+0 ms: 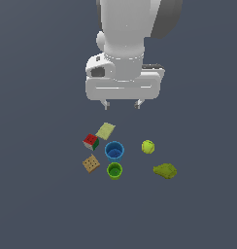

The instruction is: Pick up a designated object from a clutter of objects.

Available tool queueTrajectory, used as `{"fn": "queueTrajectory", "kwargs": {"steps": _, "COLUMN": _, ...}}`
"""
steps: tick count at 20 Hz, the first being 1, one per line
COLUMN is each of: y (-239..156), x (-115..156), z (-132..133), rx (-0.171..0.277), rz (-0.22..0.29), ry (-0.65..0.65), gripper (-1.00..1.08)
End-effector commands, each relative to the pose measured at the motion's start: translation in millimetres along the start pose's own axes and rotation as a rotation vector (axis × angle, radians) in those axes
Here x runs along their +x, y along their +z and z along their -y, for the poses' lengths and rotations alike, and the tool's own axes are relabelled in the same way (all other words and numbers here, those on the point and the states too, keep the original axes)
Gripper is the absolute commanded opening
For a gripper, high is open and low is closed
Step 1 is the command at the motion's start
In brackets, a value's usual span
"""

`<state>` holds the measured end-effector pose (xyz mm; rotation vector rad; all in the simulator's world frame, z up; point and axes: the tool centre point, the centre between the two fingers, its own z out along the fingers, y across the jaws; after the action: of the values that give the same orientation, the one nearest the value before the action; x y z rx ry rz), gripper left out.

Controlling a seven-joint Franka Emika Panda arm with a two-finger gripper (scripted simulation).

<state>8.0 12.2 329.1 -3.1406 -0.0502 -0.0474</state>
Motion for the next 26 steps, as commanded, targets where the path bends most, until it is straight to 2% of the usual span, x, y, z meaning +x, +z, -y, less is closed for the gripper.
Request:
{"fn": "queueTrajectory", "kwargs": {"steps": 1, "y": 0.0, "x": 0.0, "z": 0.0, "rx": 0.000, "rz": 0.000, "ry": 0.000, "gripper": 0.28}}
{"fn": "queueTrajectory", "kwargs": {"steps": 8, "y": 1.3, "x": 2.9, "z": 8.1, "rx": 0.014, "rz": -0.005, "ry": 0.009, "gripper": 0.28}}
{"fn": "queueTrajectory", "kwargs": {"steps": 14, "y": 9.9, "x": 4.1, "z": 7.7, "rx": 0.001, "rz": 0.007, "ry": -0.009, "gripper": 0.28}}
{"fn": "queueTrajectory", "kwargs": {"steps": 20, "y": 39.8, "x": 7.9, "z": 7.4, "rx": -0.037, "rz": 0.049, "ry": -0.070, "gripper": 0.28}}
{"fn": "queueTrajectory", "kwargs": {"steps": 26, "y": 92.2, "x": 11.0, "z": 7.7, "rx": -0.097, "rz": 0.123, "ry": -0.182, "gripper": 0.28}}
